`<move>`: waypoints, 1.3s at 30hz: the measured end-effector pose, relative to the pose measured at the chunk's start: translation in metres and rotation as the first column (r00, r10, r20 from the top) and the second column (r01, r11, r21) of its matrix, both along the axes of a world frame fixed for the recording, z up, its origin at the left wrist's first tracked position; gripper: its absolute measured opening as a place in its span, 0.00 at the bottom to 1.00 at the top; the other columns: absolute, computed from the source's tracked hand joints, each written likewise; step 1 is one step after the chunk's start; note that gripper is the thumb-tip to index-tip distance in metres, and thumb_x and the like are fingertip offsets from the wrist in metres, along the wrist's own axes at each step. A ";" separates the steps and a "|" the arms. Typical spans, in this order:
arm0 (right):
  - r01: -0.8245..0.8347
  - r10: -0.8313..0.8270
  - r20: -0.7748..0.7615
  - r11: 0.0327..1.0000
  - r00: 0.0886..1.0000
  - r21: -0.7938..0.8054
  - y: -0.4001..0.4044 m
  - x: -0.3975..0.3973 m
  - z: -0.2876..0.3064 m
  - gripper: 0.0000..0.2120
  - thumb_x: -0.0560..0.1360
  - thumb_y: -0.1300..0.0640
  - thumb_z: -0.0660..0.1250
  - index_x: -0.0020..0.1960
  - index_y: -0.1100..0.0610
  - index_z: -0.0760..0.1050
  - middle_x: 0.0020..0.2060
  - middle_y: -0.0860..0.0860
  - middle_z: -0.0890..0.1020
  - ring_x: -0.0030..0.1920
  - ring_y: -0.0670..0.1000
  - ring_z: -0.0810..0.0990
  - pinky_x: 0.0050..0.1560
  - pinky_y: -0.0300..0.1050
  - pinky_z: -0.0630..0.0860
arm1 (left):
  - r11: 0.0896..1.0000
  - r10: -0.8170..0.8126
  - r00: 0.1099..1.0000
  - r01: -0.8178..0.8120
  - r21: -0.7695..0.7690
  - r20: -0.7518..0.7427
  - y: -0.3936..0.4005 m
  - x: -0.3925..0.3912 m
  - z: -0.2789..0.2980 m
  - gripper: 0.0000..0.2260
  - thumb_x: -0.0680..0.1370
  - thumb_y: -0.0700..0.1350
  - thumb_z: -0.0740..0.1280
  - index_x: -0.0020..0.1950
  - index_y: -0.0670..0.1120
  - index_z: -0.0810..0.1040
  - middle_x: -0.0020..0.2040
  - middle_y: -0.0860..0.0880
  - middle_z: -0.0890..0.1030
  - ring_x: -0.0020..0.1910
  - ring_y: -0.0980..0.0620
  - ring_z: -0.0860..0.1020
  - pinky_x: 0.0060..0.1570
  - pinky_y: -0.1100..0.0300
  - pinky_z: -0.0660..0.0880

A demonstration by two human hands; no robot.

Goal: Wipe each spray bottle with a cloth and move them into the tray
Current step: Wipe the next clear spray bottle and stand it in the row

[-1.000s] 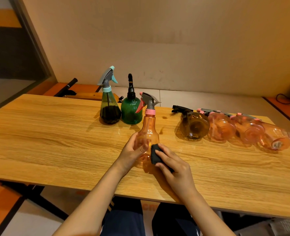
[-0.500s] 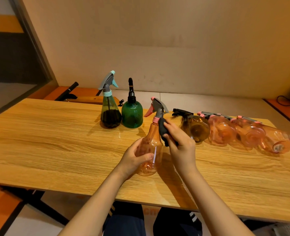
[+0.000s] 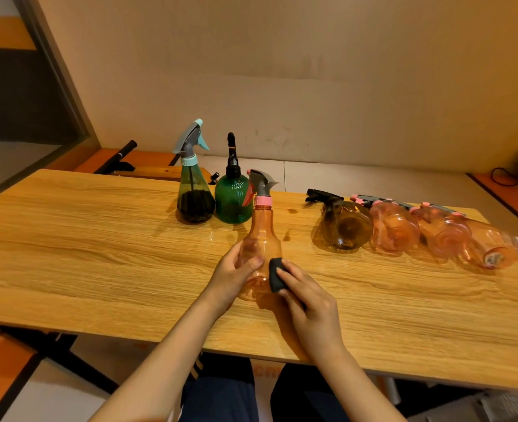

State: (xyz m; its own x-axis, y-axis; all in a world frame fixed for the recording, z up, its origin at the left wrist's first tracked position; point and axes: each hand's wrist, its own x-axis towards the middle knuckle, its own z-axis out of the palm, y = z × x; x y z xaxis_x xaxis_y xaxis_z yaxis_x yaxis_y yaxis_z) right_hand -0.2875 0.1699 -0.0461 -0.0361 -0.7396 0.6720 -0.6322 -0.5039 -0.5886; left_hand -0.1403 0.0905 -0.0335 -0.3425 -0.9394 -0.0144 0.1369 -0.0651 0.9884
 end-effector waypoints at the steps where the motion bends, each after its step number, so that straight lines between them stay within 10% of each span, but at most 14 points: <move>1: -0.008 0.009 -0.007 1.000 1.000 0.008 0.000 0.001 0.001 0.17 0.74 0.57 0.64 0.61 0.60 0.76 0.62 0.50 0.74 0.63 0.46 0.72 0.64 0.35 0.67 | 1.000 0.003 1.000 -0.003 0.010 -0.017 0.000 0.000 -0.001 0.24 0.64 0.54 0.73 0.58 0.52 0.75 0.54 0.51 0.81 0.54 0.56 0.80 0.50 0.64 0.76; 26: -0.002 -0.038 0.261 0.988 0.965 0.154 -0.002 -0.002 0.005 0.20 0.70 0.60 0.67 0.62 0.51 0.71 0.57 0.36 0.74 0.61 0.32 0.71 0.61 0.28 0.66 | 0.999 -0.044 0.998 0.046 0.025 -0.045 0.002 0.004 0.001 0.29 0.60 0.56 0.71 0.59 0.48 0.75 0.51 0.49 0.82 0.51 0.52 0.81 0.48 0.61 0.77; 32: 0.034 -0.073 0.277 0.989 0.958 0.143 -0.002 -0.005 0.004 0.20 0.69 0.60 0.68 0.61 0.53 0.73 0.57 0.37 0.75 0.61 0.35 0.72 0.61 0.30 0.67 | 0.999 -0.030 0.997 0.032 -0.036 0.066 0.005 0.004 0.002 0.52 0.48 0.68 0.79 0.68 0.49 0.70 0.57 0.50 0.81 0.55 0.59 0.80 0.49 0.65 0.76; 39: -0.039 0.030 0.098 0.995 0.995 0.088 0.003 0.001 0.004 0.20 0.73 0.54 0.65 0.64 0.57 0.73 0.63 0.47 0.74 0.65 0.41 0.71 0.64 0.34 0.67 | 0.998 0.018 0.997 -0.013 0.060 -0.071 0.000 0.008 -0.002 0.37 0.59 0.53 0.74 0.67 0.45 0.72 0.52 0.49 0.83 0.52 0.50 0.81 0.47 0.61 0.78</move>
